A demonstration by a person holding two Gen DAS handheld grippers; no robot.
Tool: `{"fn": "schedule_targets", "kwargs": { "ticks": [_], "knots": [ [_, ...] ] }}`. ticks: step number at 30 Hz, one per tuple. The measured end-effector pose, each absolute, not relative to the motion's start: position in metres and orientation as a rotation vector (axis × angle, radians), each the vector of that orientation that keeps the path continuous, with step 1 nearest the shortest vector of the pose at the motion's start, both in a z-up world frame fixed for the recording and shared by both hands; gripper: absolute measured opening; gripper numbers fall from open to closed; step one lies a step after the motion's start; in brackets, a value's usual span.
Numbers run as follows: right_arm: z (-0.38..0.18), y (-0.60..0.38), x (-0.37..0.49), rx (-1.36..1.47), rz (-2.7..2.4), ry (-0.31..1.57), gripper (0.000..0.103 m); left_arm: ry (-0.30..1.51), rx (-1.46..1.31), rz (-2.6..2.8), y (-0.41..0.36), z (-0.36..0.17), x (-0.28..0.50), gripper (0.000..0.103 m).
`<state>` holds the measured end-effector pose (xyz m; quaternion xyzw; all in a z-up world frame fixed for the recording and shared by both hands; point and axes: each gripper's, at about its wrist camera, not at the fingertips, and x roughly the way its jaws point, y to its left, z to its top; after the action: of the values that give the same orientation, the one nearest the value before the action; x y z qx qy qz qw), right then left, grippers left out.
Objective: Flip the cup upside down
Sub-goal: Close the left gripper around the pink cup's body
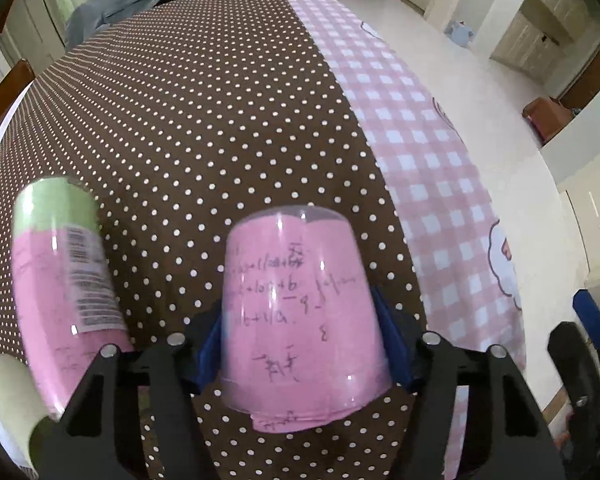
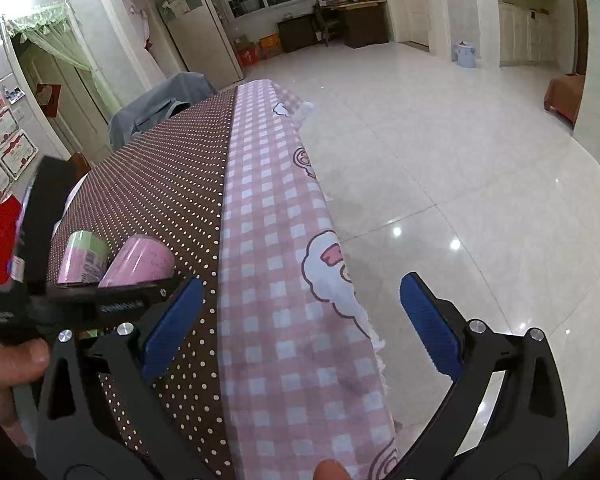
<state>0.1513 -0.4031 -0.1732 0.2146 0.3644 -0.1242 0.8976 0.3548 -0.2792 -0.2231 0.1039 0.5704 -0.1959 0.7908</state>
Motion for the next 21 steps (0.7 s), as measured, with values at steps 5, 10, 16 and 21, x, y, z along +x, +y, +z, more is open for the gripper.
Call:
{"fn": "schedule_targets", "kwargs": {
  "ticks": [5, 10, 16, 21],
  "knots": [
    [-0.170, -0.403, 0.144, 0.447, -0.269, 0.749, 0.097, 1.222, 0.232, -0.441, -0.278, -0.221, 0.352, 0.063],
    [-0.164, -0.400, 0.137, 0.448, -0.276, 0.739, 0.097, 1.205, 0.230, -0.472, -0.259, -0.210, 0.331, 0.063],
    [-0.153, -0.386, 0.125, 0.436, -0.267, 0.720, 0.097, 1.147, 0.225, -0.503, -0.237, -0.184, 0.299, 0.063],
    [-0.140, -0.365, 0.113, 0.425, -0.234, 0.696, 0.097, 1.094, 0.220, -0.521, -0.205, -0.158, 0.265, 0.063]
  ]
}}
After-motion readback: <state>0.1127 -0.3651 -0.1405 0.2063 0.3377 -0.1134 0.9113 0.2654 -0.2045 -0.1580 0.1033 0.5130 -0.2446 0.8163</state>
